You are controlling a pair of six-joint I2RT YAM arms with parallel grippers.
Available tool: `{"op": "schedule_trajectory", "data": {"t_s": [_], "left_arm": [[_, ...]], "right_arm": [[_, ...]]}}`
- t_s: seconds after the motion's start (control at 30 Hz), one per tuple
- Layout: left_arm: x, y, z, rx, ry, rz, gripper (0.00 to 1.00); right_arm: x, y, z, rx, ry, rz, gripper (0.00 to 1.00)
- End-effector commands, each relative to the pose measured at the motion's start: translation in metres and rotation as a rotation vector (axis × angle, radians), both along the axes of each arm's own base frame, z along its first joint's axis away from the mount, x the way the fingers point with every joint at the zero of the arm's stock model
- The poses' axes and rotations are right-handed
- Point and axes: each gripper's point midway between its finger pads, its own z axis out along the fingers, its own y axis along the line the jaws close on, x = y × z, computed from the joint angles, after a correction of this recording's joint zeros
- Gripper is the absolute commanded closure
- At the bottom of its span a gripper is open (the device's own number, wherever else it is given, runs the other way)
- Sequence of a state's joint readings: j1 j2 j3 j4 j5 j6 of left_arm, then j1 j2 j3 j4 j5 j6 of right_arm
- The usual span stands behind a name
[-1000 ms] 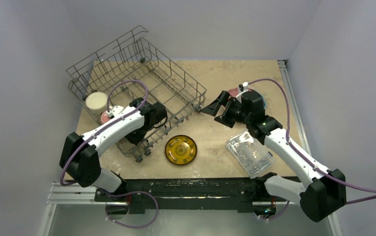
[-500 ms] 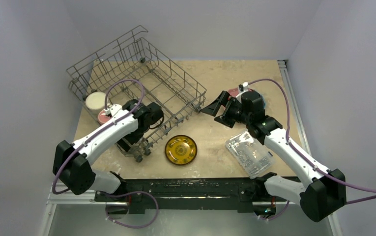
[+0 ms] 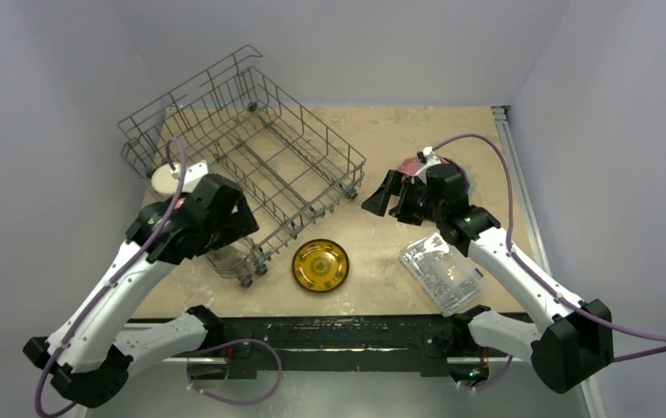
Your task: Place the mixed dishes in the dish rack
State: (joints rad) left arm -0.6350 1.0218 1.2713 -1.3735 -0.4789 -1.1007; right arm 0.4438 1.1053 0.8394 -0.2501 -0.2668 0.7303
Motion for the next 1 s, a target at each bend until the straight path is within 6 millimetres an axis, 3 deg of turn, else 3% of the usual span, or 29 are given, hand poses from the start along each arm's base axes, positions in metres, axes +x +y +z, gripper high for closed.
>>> {"op": "schedule_trajectory", "data": {"t_s": [0.0,0.13,0.33,0.43,0.6,0.77,0.83,0.93,0.97], "left_arm": [[0.012,-0.035,0.063,-0.068,-0.222,-0.402,0.12],[0.017,-0.057,0.109,-0.085,-0.403,-0.622,0.1],[0.043,-0.092,0.185,0.009,-0.635,-0.895,0.01],[0.065,-0.103,0.202,0.072,-0.669,-0.904,0.0],[0.089,-0.117,0.182,0.096,-0.698,-0.894,0.0],[0.097,-0.092,0.159,0.196,-0.767,-0.796,0.0],[0.089,-0.091,0.154,0.182,-0.796,-0.805,0.0],[0.087,-0.091,0.15,0.195,-0.815,-0.801,0.0],[0.089,-0.093,0.147,0.19,-0.811,-0.799,0.0]], "right_arm": [[0.002,-0.014,0.003,-0.141,-0.101,0.05,0.01],[-0.01,-0.008,-0.021,-0.168,-0.059,0.104,0.01],[-0.038,0.031,-0.04,-0.165,-0.018,0.189,0.01],[-0.045,0.042,-0.055,-0.169,0.032,0.195,0.01],[-0.046,0.039,-0.075,-0.203,0.076,0.141,0.01],[-0.049,0.034,-0.106,-0.203,0.116,0.086,0.04],[-0.049,0.039,-0.114,-0.152,0.119,0.068,0.11],[-0.051,0.06,-0.121,-0.052,0.129,0.116,0.33],[-0.053,0.066,-0.122,-0.04,0.133,0.131,0.36]]}}
